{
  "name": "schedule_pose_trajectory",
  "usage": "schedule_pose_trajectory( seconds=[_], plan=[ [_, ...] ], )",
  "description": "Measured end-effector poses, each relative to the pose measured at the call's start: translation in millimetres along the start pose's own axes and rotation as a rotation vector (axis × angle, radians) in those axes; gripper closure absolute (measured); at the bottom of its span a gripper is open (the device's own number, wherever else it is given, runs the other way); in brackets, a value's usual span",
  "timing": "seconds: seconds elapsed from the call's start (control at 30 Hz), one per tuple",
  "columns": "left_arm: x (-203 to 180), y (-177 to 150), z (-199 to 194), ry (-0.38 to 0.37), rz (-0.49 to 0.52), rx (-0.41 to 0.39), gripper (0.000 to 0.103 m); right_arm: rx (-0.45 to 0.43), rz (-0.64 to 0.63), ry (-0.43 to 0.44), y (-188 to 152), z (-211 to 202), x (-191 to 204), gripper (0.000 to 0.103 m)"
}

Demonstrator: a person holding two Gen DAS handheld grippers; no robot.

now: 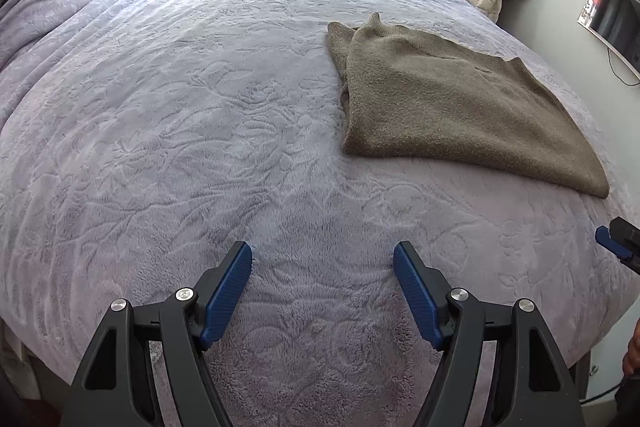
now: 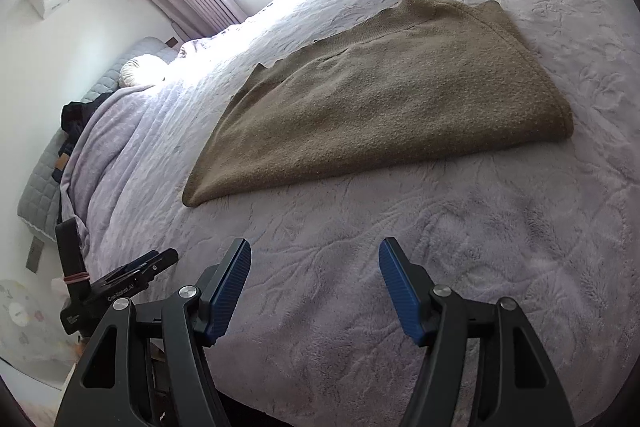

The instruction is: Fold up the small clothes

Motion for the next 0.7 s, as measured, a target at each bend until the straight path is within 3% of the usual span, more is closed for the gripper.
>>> schedule_pose_trajectory(
  seconds=[0.07,0.1,0.33,0.37,0.4,0.53,0.7],
  plan=[
    [-1,-2,0,-0.006,-0.004,0.003,0.006,0.003,-0.017,-0.007,-2,0,5,0.024],
    [-1,-2,-2,-0.017,-0.016,-0.008,0.0,0.004,-0.027,-0.013,-3,1,8,0.024],
    [1,-6,1,-0.015,-0.033,-0.002,0.0,-0.004,-0.078,-0.055,-5,2,21,0.016],
    [1,-6,1,-0.013,-0.031,-0.004,0.0,-0.011,-0.089,-0.064,-5,2,23,0.013],
    [1,-7,1,-0.011,-0.03,-0.004,0.0,-0.015,-0.1,-0.066,-6,3,26,0.0],
    [0,-9,3,0.004,-0.016,0.0,0.0,0.001,-0.131,-0.056,-11,6,37,0.0],
    [0,-11,8,0.017,-0.004,0.014,0.0,0.035,-0.187,-0.112,-14,11,41,0.0]
  ],
)
Point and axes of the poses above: each gripper's, at about its wrist camera, not at the fingertips, and z roughly the way its jaws point, x to its left, y to its top, the point moved 10 cm from there along z, roughly the way its jaws point, and after that the axes turned 5 degrees about z, right-handed, at the moved point
